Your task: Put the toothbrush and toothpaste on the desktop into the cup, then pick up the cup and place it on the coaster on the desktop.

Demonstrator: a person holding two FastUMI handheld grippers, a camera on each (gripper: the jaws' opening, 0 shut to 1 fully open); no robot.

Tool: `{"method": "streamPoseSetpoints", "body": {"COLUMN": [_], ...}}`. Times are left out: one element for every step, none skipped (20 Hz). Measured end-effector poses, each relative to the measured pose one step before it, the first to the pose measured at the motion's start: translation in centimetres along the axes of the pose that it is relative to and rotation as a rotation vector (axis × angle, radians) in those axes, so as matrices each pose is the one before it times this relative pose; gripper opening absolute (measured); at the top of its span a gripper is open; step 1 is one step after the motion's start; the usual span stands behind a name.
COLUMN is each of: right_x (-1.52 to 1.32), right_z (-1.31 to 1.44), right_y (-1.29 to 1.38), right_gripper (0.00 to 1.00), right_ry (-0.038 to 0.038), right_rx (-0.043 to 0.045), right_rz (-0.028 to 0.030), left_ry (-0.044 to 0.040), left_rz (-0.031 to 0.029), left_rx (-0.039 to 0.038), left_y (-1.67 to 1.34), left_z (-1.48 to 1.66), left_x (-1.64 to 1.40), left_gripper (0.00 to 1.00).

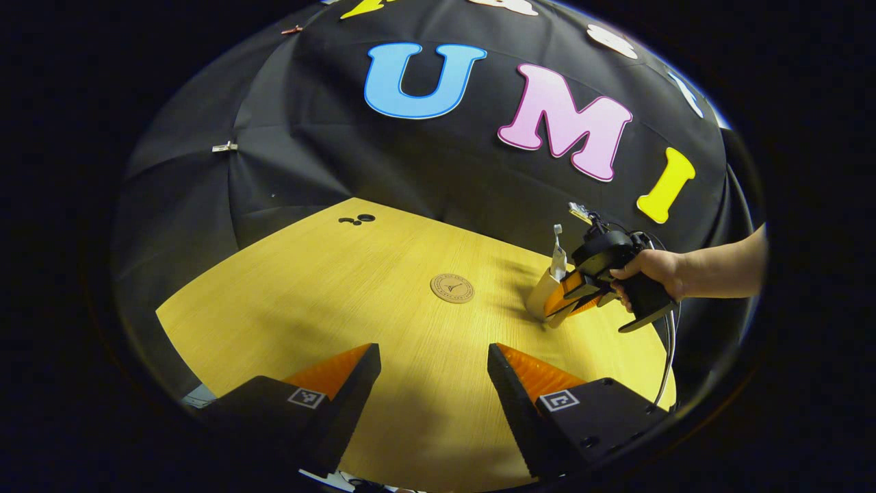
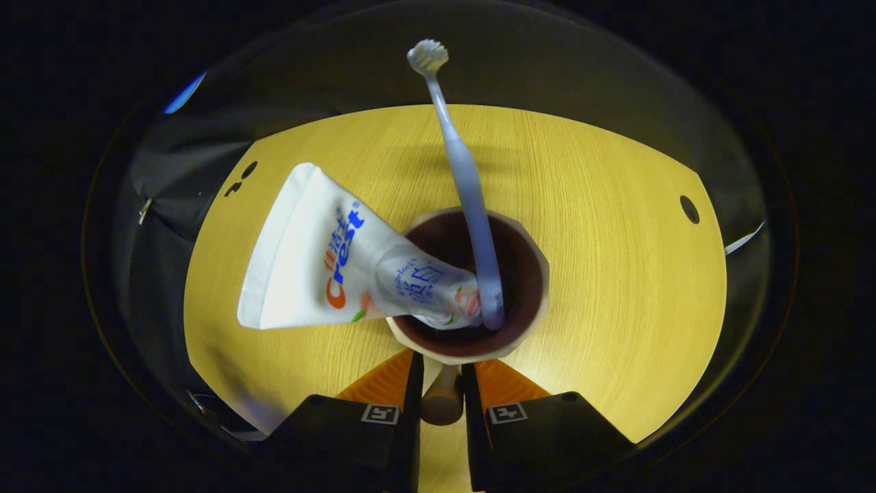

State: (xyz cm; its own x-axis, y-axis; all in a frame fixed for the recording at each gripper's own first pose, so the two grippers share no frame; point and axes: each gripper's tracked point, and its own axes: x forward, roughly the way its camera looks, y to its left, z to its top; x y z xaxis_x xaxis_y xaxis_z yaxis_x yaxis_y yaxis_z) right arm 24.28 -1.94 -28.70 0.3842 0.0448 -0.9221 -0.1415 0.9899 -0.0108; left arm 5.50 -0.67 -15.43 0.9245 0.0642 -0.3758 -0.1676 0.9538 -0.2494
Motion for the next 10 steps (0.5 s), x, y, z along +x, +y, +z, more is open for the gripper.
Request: {"method": "streamPoseSetpoints", "body": {"right_x": [0.135,-0.398,-0.251,0.213,-0.034,-0.064,-0.117,-0.215,-0.14,-0.242], "right_z": [0.061,-0.319,0.042,-0.099,0.048,0.116,-0.031,-0.135,0.186,0.329], "right_y": [-0.026,-0.206,-0.242,0.374,0.024,-0.03,-0.008,0.232,0.005,0.085], "right_gripper": [0.3,0.27,0.25,0.16,0.16,0.22,0.22,0.22,0.21,0.21], "right_ry": [-0.00811,0.00234,-0.01363,0.00152,-0.00849,-0.00981,-0.00465,-0.00418,-0.01575,-0.01631], "right_rx": [-0.01252,-0.00762,-0.00327,0.00319,0.00381,0.00456,0.00208,-0.00755,-0.01454,-0.02182], "right_rz": [-0.01303,-0.00538,-0.00797,0.00686,0.00519,0.00155,0.00032,-0.00213,-0.01008,-0.00414], "left_ry": [0.00185,0.00357,0.00264,-0.00116,-0.00139,0.00106,0.00188,0.00351,0.00186,0.00159], "left_rz": [0.00037,0.00158,0.0013,0.00051,0.00022,0.00001,0.00078,0.00048,0.00088,-0.00221], "left_rx": [0.00033,-0.00106,-0.00136,-0.0012,-0.00039,-0.00047,0.00012,0.00034,0.00139,0.00187], "left_y": [0.11,0.024,0.033,0.029,0.049,0.037,0.065,0.008,0.063,0.012], "left_z": [-0.038,-0.062,-0.016,0.034,0.129,-0.169,-0.065,-0.158,-0.088,-0.077], "left_x": [0.053,0.017,-0.078,-0.015,0.018,-0.072,0.039,-0.107,-0.127,0.047], "left_gripper": [0.98,0.98,0.97,0.98,0.98,0.97,0.97,0.97,0.97,0.98]}}
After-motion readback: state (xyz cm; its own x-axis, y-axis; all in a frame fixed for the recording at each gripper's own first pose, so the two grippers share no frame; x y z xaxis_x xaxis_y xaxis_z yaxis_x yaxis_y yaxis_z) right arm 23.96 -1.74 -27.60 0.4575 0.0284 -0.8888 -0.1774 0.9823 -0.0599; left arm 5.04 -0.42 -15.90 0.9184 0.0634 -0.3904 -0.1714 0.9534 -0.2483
